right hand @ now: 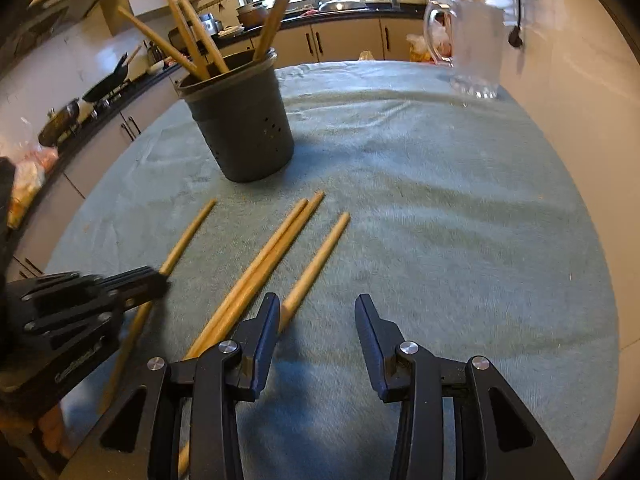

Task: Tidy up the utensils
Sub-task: 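Close the left tool on a chopstick while the right tool grasps another chopstick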

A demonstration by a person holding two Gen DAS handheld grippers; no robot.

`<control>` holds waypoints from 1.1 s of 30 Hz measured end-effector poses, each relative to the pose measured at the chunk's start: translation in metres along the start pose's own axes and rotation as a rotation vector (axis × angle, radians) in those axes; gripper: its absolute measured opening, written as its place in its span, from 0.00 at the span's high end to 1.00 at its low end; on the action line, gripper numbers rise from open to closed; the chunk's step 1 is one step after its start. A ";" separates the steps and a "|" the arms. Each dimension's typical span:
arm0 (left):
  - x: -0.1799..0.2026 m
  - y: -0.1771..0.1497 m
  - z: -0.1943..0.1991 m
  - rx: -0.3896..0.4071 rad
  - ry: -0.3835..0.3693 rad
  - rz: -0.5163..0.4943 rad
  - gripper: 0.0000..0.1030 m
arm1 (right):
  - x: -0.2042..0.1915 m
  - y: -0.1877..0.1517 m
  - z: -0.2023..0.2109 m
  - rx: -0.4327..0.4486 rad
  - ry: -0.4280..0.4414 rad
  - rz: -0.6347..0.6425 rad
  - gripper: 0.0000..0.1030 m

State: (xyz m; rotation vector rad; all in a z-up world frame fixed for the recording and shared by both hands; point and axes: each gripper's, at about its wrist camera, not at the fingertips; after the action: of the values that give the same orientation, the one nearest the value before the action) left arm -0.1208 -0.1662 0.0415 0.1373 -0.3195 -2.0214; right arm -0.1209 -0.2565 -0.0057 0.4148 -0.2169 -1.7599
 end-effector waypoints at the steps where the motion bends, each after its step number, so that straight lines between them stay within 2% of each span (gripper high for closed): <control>1: -0.003 -0.002 0.001 0.000 -0.012 0.010 0.94 | -0.004 0.002 -0.002 0.003 -0.031 0.011 0.59; 2: -0.008 -0.002 0.002 -0.001 -0.028 0.025 0.94 | -0.009 0.003 -0.004 0.004 -0.069 0.030 0.60; 4: -0.010 0.000 -0.001 -0.008 -0.062 0.052 0.94 | -0.015 0.004 -0.005 0.003 -0.125 0.056 0.79; 9: -0.020 -0.005 0.001 -0.061 -0.140 0.070 0.94 | -0.004 -0.002 0.003 -0.044 -0.132 0.052 0.87; 12: -0.029 -0.003 0.001 -0.121 -0.191 0.079 0.94 | 0.006 -0.008 0.006 -0.063 -0.131 0.043 0.87; 16: -0.035 0.001 0.003 -0.161 -0.205 0.081 0.94 | 0.025 -0.014 0.013 -0.090 -0.115 -0.011 0.72; 22: -0.043 0.015 -0.004 -0.286 -0.255 0.117 0.91 | 0.040 -0.006 0.013 -0.142 -0.109 -0.066 0.72; 27: -0.044 0.036 -0.011 -0.302 -0.235 0.112 0.91 | 0.048 0.012 0.008 -0.182 -0.115 -0.117 0.72; 33: -0.040 0.051 -0.015 -0.292 -0.232 0.125 0.91 | 0.044 0.037 -0.004 -0.224 -0.177 -0.123 0.72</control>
State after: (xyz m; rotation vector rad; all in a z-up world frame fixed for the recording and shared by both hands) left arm -0.0549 -0.1548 0.0395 -0.2939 -0.1690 -1.9377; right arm -0.0942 -0.3079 -0.0026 0.1121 -0.1199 -1.9191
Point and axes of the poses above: each gripper's, at about its wrist camera, not at the fingertips, and z roughly against the way its jaws point, x to its right, y to its top, and after that the axes turned 14 degrees about -x, right-handed
